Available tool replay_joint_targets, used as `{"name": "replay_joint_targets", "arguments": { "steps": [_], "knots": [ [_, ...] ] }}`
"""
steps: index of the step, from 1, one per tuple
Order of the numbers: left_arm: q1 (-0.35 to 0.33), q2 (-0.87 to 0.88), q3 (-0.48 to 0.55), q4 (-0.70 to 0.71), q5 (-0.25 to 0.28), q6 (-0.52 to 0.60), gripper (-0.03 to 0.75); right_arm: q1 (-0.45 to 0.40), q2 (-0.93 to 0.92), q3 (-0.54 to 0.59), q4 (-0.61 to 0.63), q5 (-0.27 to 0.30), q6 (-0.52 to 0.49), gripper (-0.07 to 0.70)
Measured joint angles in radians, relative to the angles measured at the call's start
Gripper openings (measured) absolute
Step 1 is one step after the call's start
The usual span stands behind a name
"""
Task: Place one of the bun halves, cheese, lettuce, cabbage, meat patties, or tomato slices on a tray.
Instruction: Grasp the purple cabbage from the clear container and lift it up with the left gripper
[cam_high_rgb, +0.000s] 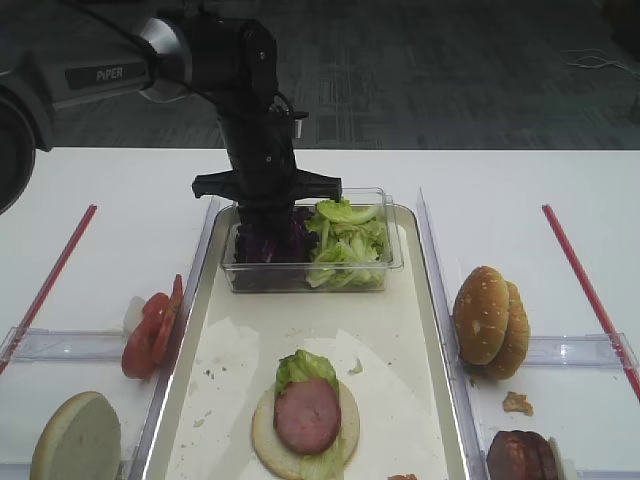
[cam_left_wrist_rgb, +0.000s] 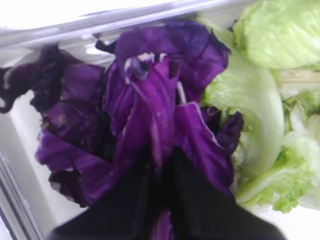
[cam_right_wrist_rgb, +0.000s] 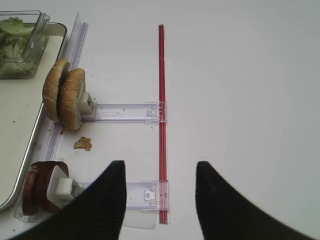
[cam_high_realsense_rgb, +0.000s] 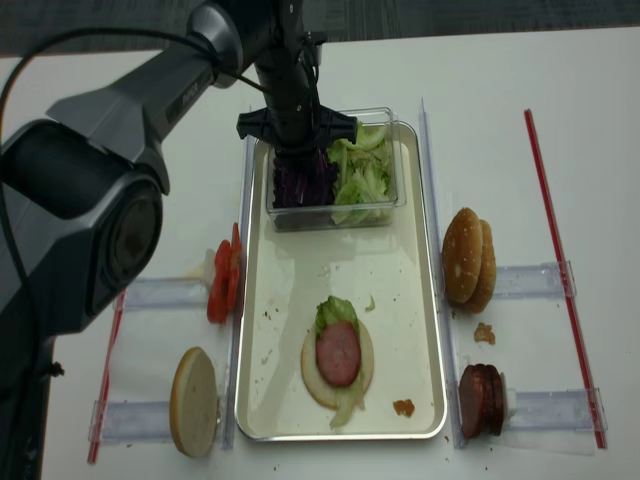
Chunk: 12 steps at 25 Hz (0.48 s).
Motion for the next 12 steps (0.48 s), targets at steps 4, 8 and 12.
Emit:
{"name": "replay_joint_targets", "arguments": {
  "steps": [4,8,12],
  "knots": [
    [0.000,0.000,0.000,0.002,0.000,0.000,0.043,0.000,0.000,0.000,0.000,0.000,0.000,0.351],
    [0.000,0.000,0.000,0.002,0.000,0.000,0.043,0.000,0.000,0.000,0.000,0.000,0.000,0.351],
    [0.000,-0.021,0.000,0.002,0.001,0.000,0.043,0.000,0.000,0.000,0.000,0.000,0.000,0.351]
  ]
}}
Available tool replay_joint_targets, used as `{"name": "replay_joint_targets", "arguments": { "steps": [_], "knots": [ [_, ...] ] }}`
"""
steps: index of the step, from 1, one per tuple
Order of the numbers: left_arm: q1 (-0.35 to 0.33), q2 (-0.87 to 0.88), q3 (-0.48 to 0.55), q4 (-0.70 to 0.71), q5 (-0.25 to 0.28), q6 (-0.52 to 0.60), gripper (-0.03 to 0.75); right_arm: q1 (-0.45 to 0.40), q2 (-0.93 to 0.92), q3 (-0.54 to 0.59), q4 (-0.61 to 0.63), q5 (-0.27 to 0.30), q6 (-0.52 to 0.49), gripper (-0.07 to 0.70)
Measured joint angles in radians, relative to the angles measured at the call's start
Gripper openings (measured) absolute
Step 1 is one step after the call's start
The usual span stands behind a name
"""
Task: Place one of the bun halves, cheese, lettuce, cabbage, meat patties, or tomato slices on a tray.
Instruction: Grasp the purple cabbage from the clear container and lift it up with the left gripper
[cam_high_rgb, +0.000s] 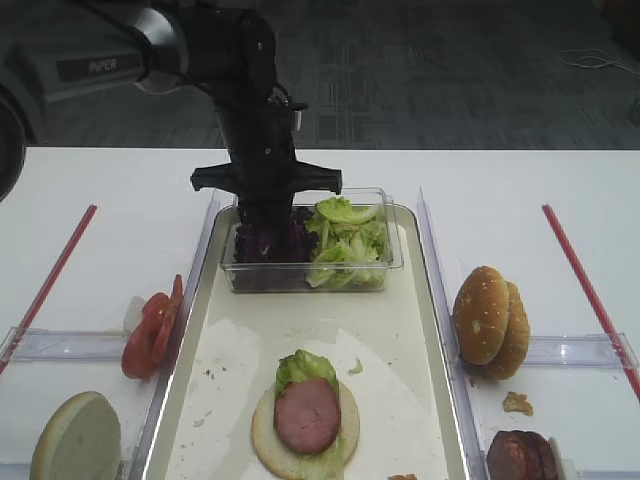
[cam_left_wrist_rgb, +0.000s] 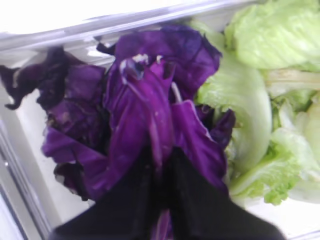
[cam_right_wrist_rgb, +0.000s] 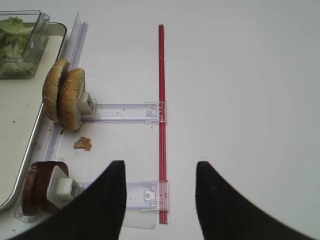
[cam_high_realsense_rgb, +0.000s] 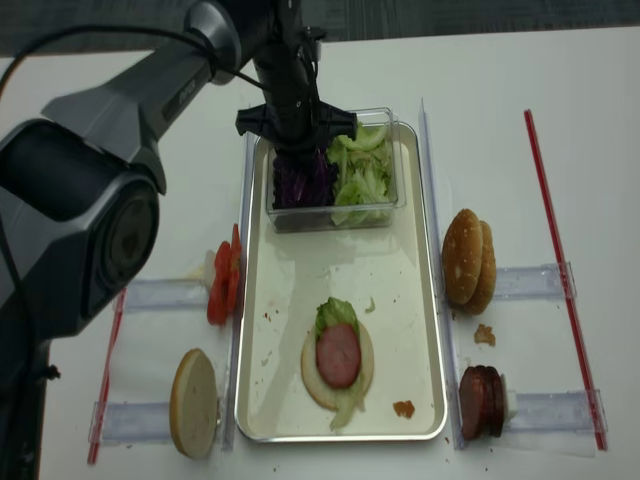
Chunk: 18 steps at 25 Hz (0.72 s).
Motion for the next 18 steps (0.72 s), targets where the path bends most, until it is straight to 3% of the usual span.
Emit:
{"name": "replay_joint_targets", "arguments": {
  "steps": [18],
  "knots": [
    [0.000,-0.101,0.038,0.010,0.005,0.053,0.043,0.000,0.000,0.000,0.000,0.000,0.000,0.351]
  ]
}}
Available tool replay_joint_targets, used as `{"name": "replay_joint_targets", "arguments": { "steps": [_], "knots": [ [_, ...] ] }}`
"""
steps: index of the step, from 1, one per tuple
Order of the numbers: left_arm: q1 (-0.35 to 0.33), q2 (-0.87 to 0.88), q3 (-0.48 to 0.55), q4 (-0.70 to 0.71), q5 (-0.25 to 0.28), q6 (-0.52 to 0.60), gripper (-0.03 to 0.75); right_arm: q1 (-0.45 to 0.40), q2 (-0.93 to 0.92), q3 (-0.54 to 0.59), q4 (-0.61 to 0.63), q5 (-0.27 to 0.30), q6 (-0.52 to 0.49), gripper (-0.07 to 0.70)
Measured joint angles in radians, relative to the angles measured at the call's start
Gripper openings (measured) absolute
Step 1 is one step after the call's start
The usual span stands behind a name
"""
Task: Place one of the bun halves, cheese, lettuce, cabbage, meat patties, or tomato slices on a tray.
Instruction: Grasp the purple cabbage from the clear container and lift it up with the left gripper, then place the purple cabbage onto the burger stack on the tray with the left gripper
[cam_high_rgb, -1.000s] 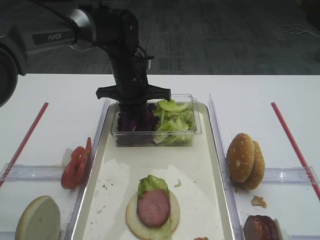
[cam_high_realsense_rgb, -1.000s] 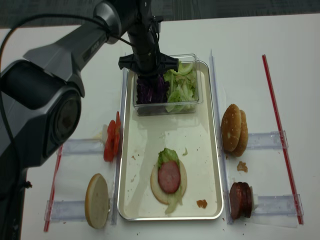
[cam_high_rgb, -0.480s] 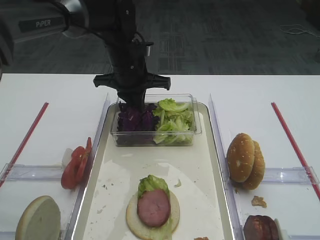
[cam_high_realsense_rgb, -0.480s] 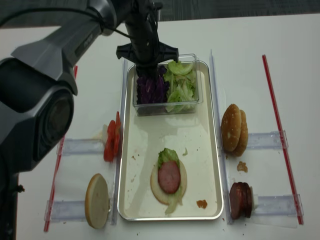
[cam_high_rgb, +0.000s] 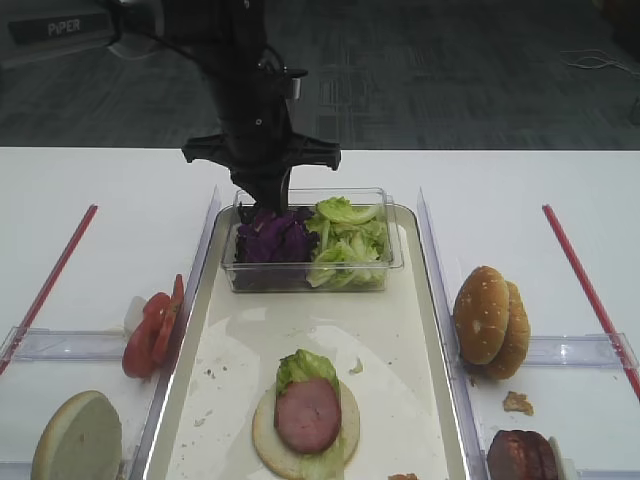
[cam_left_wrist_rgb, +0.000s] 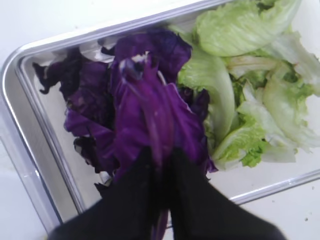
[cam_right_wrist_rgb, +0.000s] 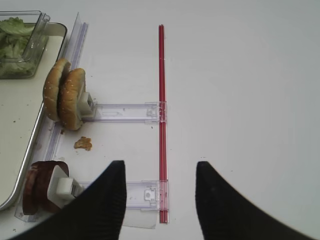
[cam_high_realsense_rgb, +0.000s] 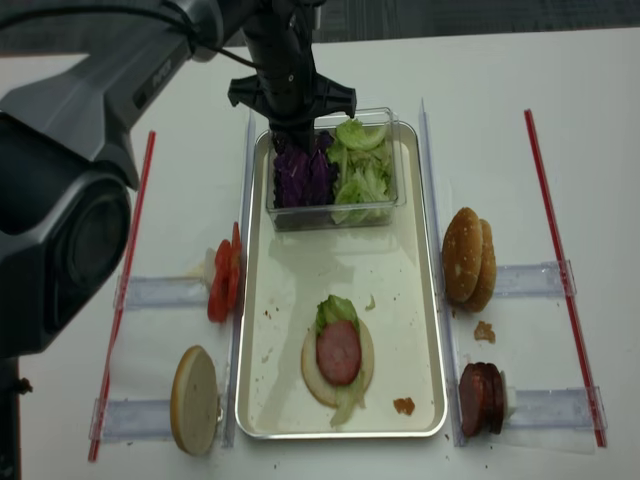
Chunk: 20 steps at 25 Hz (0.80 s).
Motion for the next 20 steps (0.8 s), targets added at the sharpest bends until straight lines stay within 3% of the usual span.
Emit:
{"name": "replay_joint_targets", "arguments": {
  "steps": [16,20],
  "knots": [
    [-0.030,-0.227,0.285,0.052,0.002,0.013,0.043,0.000,0.000,0.000,0.000,0.000,0.004,0.351],
    [-0.032,-0.289,0.382,0.048,-0.024,0.022,0.043,0.000,0.000,0.000,-0.004,0.000,0.008,0.351]
  ]
}}
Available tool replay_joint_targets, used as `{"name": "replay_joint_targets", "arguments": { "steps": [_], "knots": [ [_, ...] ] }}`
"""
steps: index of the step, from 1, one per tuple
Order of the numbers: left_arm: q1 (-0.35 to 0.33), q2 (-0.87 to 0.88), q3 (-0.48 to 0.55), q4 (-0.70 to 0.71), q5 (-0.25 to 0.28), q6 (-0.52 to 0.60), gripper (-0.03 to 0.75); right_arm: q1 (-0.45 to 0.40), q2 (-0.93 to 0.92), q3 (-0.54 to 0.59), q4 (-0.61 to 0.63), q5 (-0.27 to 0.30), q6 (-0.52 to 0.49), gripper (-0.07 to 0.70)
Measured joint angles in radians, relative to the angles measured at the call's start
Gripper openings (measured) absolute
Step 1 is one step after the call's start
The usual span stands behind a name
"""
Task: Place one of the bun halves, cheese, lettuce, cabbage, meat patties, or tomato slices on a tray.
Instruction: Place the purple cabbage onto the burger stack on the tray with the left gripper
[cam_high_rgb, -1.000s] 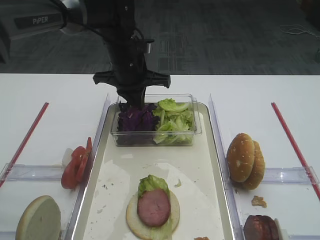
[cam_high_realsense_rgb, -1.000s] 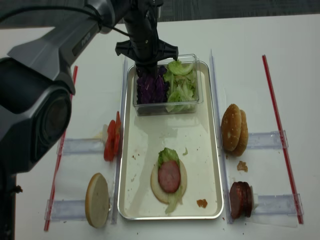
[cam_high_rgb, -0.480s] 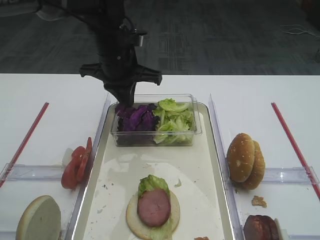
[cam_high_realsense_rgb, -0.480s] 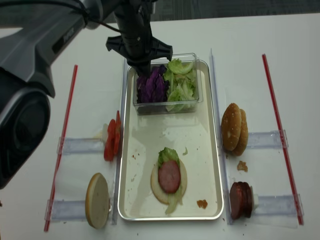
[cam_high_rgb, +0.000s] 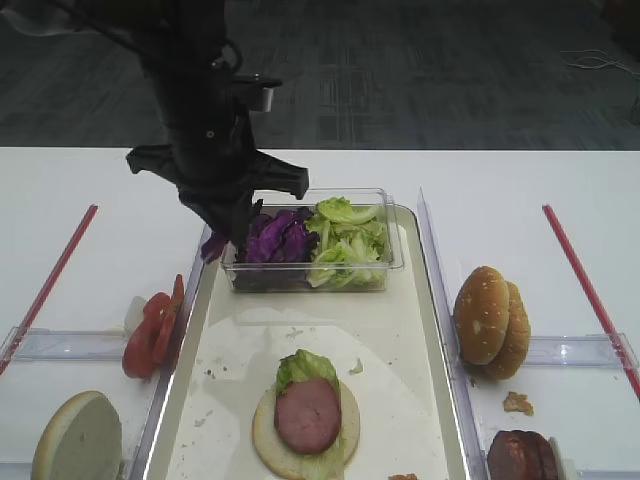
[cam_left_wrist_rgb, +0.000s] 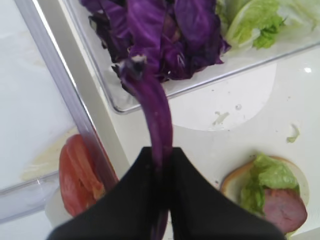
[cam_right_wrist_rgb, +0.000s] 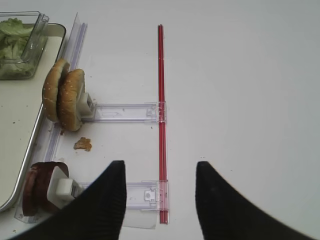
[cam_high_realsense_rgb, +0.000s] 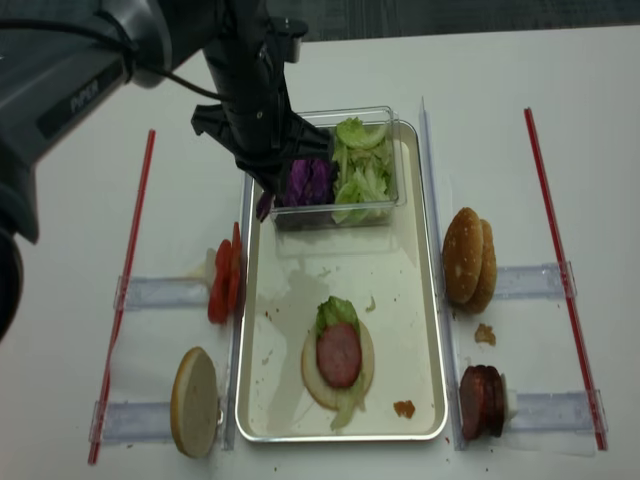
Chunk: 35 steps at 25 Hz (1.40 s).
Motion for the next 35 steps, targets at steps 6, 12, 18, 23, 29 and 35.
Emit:
{"name": "replay_joint_targets", "arguments": {
  "steps": [6,12,18,23,29,35],
  "knots": [
    [0.000,-0.093,0.148,-0.004,-0.057,0.001,0.043,0.000,0.000,0.000,0.000,0.000,0.002,0.351],
    [-0.014,-0.191,0.300,-0.004,-0.143,0.001,0.043,0.000,0.000,0.000,0.000,0.000,0.002,0.351],
    [-0.066,-0.234,0.395,-0.005,-0.160,0.001,0.043,0.000,0.000,0.000,0.000,0.000,0.002,0.351],
    [-0.128,-0.238,0.411,-0.012,-0.186,0.001,0.043,0.000,0.000,0.000,0.000,0.000,0.002,0.351],
    [-0.179,-0.238,0.411,-0.030,-0.203,0.065,0.043,0.000,0.000,0.000,0.000,0.000,0.002,0.351],
    [-0.216,-0.238,0.415,-0.037,-0.219,0.143,0.043,0.000,0.000,0.000,0.000,0.000,0.002,0.351]
  ]
}}
